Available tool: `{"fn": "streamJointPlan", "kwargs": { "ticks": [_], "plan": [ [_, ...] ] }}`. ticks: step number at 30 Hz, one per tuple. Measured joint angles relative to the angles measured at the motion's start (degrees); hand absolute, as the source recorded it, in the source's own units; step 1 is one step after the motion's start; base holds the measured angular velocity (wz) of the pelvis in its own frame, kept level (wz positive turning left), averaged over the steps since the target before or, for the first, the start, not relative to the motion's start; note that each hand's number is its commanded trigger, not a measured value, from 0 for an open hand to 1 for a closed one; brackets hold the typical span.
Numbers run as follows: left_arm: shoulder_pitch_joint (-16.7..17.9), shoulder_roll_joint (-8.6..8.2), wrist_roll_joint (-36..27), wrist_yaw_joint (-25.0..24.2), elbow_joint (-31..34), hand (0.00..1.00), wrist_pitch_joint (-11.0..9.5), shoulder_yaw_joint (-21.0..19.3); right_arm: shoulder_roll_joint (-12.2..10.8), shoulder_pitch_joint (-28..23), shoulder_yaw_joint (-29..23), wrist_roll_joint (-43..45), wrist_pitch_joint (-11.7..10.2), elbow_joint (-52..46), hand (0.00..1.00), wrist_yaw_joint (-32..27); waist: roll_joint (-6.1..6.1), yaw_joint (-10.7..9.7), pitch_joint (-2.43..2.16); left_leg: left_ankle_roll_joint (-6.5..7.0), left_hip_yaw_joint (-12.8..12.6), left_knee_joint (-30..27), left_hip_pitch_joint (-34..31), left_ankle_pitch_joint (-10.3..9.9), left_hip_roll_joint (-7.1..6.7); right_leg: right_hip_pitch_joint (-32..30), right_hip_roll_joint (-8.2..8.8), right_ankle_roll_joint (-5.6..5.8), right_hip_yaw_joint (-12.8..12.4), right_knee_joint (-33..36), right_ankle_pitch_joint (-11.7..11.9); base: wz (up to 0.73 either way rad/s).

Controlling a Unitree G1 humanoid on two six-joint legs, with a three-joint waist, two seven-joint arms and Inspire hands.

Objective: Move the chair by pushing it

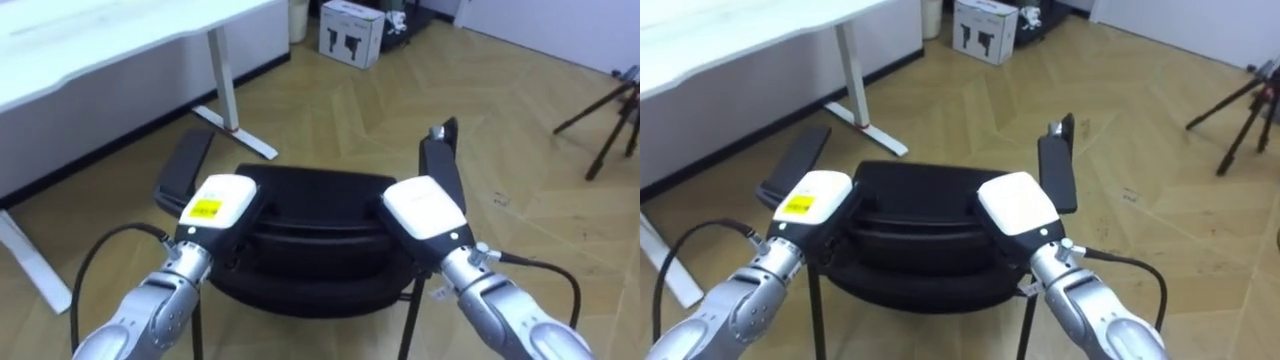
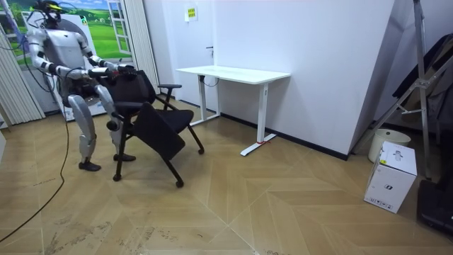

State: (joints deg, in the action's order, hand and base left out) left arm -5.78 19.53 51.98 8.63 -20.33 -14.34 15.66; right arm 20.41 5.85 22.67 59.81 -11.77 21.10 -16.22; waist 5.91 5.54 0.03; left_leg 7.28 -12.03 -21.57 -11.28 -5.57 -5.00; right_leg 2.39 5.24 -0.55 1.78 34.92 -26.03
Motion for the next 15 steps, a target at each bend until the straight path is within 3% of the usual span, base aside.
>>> {"fn": "streamJointPlan", "kwargs": {
  "ticks": [1,2,3,5,7,9,12,14,15],
  "plan": [
    [-1.23,-0.43,-0.14,-0.19,-0.96,1.0,-0.07,0.13,0.02,0.48,-0.6,0.3,0.23,-0.02,1.0,0.26,-0.82,-0.01,0.63,0.68,-0.04,-2.75,-0.11,-1.94,0.03,-2.8,1.33,1.93,2.29,8.21,1.57,-0.23],
    [-1.9,-0.78,-0.19,-0.34,-1.67,1.0,-0.08,0.29,0.02,0.48,-0.96,0.24,0.37,0.05,1.0,0.62,-1.59,-0.33,0.8,1.09,0.11,-4.63,0.17,-3.95,0.1,-5.26,2.63,2.9,3.31,15.11,4.92,-0.16],
    [-2.0,-0.79,-0.19,-0.35,-1.79,1.0,-0.19,0.3,0.03,0.46,-1.0,0.19,0.36,0.06,1.0,0.73,-1.89,-0.77,0.84,1.36,0.36,-5.24,0.55,-4.77,0.13,-6.22,2.85,3.0,3.54,17.62,6.77,-0.03],
    [-2.11,-0.66,-0.19,-0.15,-2.23,1.0,-0.82,0.31,-0.08,-0.11,-1.05,-0.1,0.22,-0.03,1.0,0.6,-2.69,-1.23,1.0,1.98,1.24,-5.34,2.58,-6.74,-0.07,-9.95,4.01,3.39,3.52,24.45,13.43,-0.08],
    [-2.19,-0.51,-0.17,0.34,-2.57,1.0,-1.14,0.27,-0.12,-0.14,-1.05,-0.76,0.19,-0.19,1.0,0.67,-3.16,-1.03,0.97,2.43,2.08,-4.61,3.79,-7.52,-0.53,-13.01,4.23,3.22,3.5,26.33,12.59,-0.24],
    [-2.02,-0.69,-0.18,0.75,-2.94,1.0,-1.17,0.27,-0.12,-0.19,-1.02,-0.68,0.15,-0.21,1.0,0.81,-4.16,-1.19,0.99,2.67,3.67,-3.7,5.29,-8.03,-0.74,-16.09,3.46,3.0,4.65,23.85,11.54,-0.16],
    [-1.86,-0.06,0.01,1.46,-2.86,1.0,-1.91,0.27,-0.08,-0.4,-1.0,-0.79,-0.49,-0.23,1.0,0.88,-4.23,-2.1,0.97,2.39,6.23,-2.86,7.04,-9.08,-0.79,-20.18,0.21,2.55,6.5,10.54,11.48,0.17],
    [-1.25,0.21,0.05,2.2,-3.34,1.0,-2.38,0.33,0.05,-0.49,-1.16,-0.89,-1.4,-0.18,1.0,2.0,-4.15,-3.88,0.94,1.81,8.51,-3.19,8.95,-10.69,-0.93,-20.86,-2.64,1.56,6.44,-3.06,14.09,0.49],
    [-1.03,0.18,0.05,2.22,-3.29,1.0,-2.39,0.33,0.05,-0.63,-1.17,-0.89,-1.56,-0.16,1.0,2.15,-4.09,-4.51,0.82,1.69,9.44,-3.42,9.45,-11.29,-1.11,-20.41,-3.04,1.36,6.7,-5.92,15.2,0.68]
  ]
}}
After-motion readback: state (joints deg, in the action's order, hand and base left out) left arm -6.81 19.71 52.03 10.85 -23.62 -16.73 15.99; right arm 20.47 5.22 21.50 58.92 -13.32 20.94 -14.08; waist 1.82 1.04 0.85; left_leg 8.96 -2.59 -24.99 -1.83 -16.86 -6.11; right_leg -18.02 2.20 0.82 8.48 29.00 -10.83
